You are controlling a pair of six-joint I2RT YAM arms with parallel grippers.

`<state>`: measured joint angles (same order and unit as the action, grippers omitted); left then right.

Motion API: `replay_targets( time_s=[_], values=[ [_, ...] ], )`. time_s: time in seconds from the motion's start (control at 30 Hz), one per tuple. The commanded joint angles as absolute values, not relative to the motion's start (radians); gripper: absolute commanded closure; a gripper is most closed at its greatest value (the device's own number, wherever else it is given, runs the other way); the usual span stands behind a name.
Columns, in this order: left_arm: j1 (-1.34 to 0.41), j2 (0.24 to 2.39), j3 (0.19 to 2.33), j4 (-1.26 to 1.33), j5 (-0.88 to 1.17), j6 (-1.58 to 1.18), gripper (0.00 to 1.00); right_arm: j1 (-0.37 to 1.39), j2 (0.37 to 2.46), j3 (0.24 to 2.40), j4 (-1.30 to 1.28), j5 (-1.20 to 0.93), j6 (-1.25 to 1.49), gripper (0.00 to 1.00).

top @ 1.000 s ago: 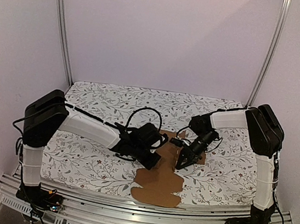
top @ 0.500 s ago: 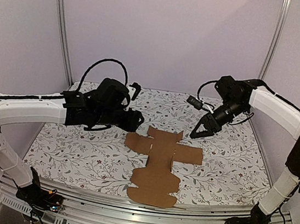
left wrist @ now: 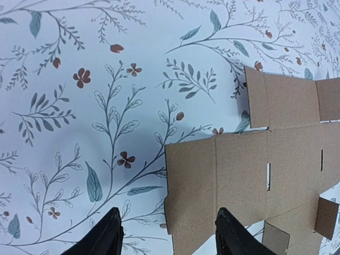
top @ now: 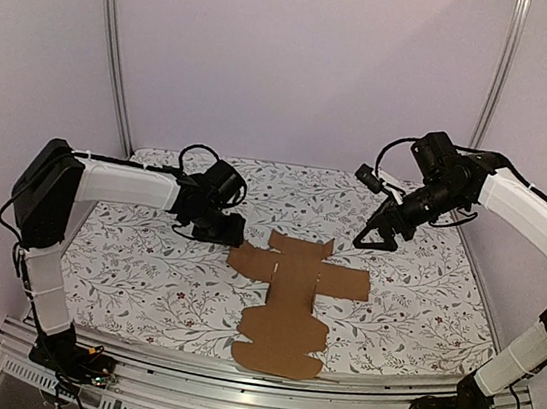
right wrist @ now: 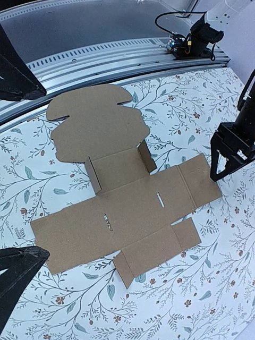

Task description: Fold the paper box

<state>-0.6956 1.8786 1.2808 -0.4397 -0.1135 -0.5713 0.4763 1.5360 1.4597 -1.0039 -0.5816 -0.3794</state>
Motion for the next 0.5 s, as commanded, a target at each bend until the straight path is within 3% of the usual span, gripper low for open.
replay_targets(
  time_s=[0.0, 0.17, 0.37, 0.47],
  values=[
    [-0.666, 1.920, 1.293, -0.429, 0.013, -0.621, 0.42, 0.470, 1.548, 1.468, -1.009, -0.574, -0.412, 0.07],
    [-0.635, 1.962, 1.286, -0.396, 0.143, -0.640, 0.51, 0.470, 1.568, 1.465, -1.031, -0.574, -0.418, 0.09],
    [-0.609, 1.963, 1.263, -0.362, 0.220, -0.652, 0.73, 0.470, 1.589, 1.468, -1.070, -0.569, -0.436, 0.13],
    [-0.605, 1.946, 1.247, -0.347, 0.231, -0.647, 0.90, 0.470, 1.599, 1.475, -1.086, -0.544, -0.448, 0.15]
  ],
)
